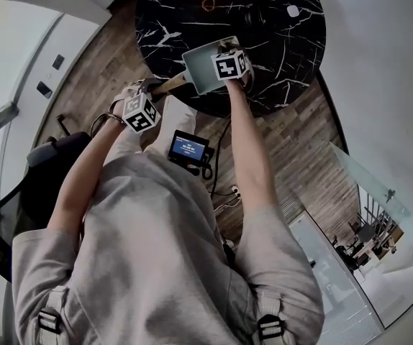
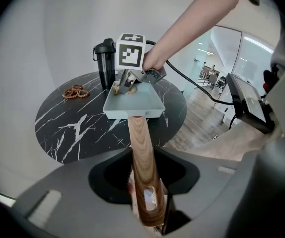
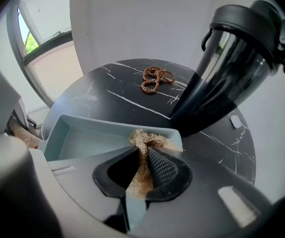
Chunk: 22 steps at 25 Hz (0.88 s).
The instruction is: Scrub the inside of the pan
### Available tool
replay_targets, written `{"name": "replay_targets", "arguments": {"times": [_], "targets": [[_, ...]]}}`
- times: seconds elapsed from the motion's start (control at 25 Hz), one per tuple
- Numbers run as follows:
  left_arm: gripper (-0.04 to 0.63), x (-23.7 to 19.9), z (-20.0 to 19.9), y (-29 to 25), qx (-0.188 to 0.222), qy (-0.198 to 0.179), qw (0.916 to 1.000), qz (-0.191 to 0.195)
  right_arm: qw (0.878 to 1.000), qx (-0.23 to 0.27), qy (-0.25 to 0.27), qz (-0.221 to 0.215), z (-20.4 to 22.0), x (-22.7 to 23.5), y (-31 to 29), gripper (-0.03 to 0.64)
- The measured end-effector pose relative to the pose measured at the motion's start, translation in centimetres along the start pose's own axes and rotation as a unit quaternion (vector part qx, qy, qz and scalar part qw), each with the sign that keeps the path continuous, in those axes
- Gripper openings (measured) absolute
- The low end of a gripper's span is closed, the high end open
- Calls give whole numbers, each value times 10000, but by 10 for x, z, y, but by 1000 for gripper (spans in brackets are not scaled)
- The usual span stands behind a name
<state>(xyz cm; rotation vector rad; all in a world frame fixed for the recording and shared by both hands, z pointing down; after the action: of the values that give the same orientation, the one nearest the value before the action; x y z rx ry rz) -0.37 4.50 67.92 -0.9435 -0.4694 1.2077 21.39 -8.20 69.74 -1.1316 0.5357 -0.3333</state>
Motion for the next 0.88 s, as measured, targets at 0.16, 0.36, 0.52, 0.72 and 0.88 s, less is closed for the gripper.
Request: {"name": "replay_targets", "arguments": {"times": [0.16, 0.36, 0.52, 0.72, 0.88], "targets": [[140, 2, 0, 0, -58, 2, 9999, 86, 9997, 94, -130, -160, -1, -5, 1, 66], [143, 3, 1, 0, -97, 7, 9998, 197, 9983, 227, -279, -454, -9, -18, 3, 66], [146, 5, 2, 0, -154, -12, 9995, 270, 9972, 294, -153, -670, -16, -39, 5, 66], [149, 4, 2, -1, -198, -67, 9993, 313, 9946, 322, 68, -987, -22, -66, 2, 67], [152, 5, 2, -1, -234, -84, 9990, 361, 9887, 321, -57, -1466, -29, -86, 5, 67]]}}
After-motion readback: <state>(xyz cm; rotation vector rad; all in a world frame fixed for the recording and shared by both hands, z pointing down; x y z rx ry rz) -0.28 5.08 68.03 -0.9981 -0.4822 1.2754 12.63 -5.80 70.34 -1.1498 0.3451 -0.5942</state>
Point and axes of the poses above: the fingertips, and each gripper's own axes: y backward along the fingers, x to its right, z out of its underside, the point moved 2 cm from there along y, backward along the fingers, and after that the axes turned 11 degrees about y, right-handed, at the moved point
